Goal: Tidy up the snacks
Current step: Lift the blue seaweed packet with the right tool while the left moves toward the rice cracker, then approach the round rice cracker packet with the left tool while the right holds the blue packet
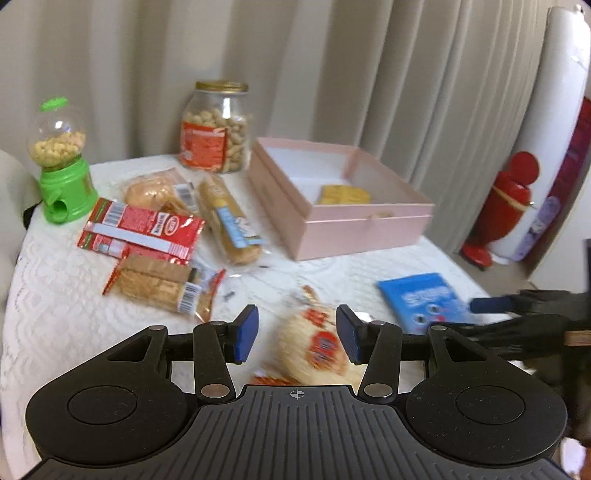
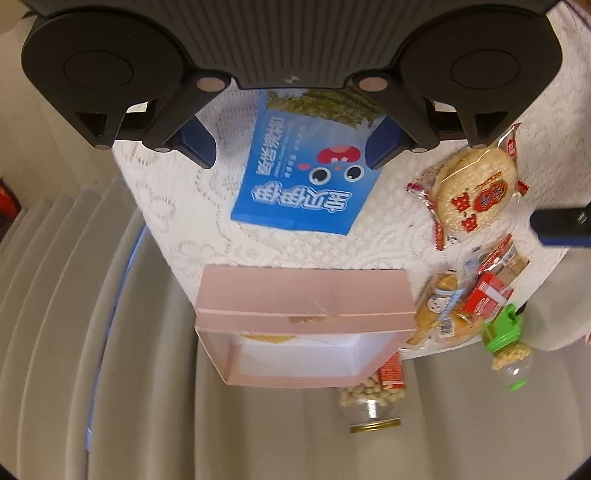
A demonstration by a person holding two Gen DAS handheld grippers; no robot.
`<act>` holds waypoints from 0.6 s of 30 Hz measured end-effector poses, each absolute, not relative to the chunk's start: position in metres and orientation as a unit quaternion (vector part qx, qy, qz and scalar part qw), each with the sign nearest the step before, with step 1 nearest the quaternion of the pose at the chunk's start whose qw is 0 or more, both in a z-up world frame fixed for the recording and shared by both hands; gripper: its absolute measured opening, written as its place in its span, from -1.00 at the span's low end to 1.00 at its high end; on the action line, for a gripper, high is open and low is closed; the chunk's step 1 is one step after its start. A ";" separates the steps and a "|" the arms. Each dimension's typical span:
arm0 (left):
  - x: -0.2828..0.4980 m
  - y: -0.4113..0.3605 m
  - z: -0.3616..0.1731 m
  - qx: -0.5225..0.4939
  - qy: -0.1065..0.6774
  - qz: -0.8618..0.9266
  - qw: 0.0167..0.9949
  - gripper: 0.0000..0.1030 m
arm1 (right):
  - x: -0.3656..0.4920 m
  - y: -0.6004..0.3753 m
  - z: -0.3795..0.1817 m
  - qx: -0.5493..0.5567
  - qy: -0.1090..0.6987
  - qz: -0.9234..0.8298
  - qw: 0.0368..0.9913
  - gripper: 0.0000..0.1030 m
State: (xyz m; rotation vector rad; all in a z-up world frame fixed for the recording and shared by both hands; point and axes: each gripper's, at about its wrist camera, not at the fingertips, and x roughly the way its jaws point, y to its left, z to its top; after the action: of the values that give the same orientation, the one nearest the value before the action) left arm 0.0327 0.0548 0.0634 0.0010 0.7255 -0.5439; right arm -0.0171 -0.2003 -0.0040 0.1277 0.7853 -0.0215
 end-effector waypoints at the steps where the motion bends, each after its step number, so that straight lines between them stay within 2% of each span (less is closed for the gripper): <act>1: 0.037 0.052 0.058 0.007 0.358 -0.264 0.896 0.01 | -0.019 -0.203 -0.005 0.071 0.381 -0.009 0.922 0.72; 5: 0.046 0.039 0.036 0.039 0.379 -0.275 0.883 0.09 | -0.026 -0.196 0.001 0.069 0.367 0.016 0.927 0.72; 13: 0.054 0.036 0.034 0.013 0.387 -0.305 0.870 0.08 | -0.016 -0.157 -0.004 0.007 0.366 0.022 0.930 0.78; 18: 0.039 0.022 0.035 0.063 0.368 -0.334 0.865 0.18 | -0.017 -0.150 -0.012 -0.032 0.359 0.015 0.933 0.82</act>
State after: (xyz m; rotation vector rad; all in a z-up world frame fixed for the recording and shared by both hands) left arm 0.0390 0.0225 0.0350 0.1318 0.7711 -0.7007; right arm -0.0173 -0.1496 -0.0120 -0.0661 0.7345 0.0307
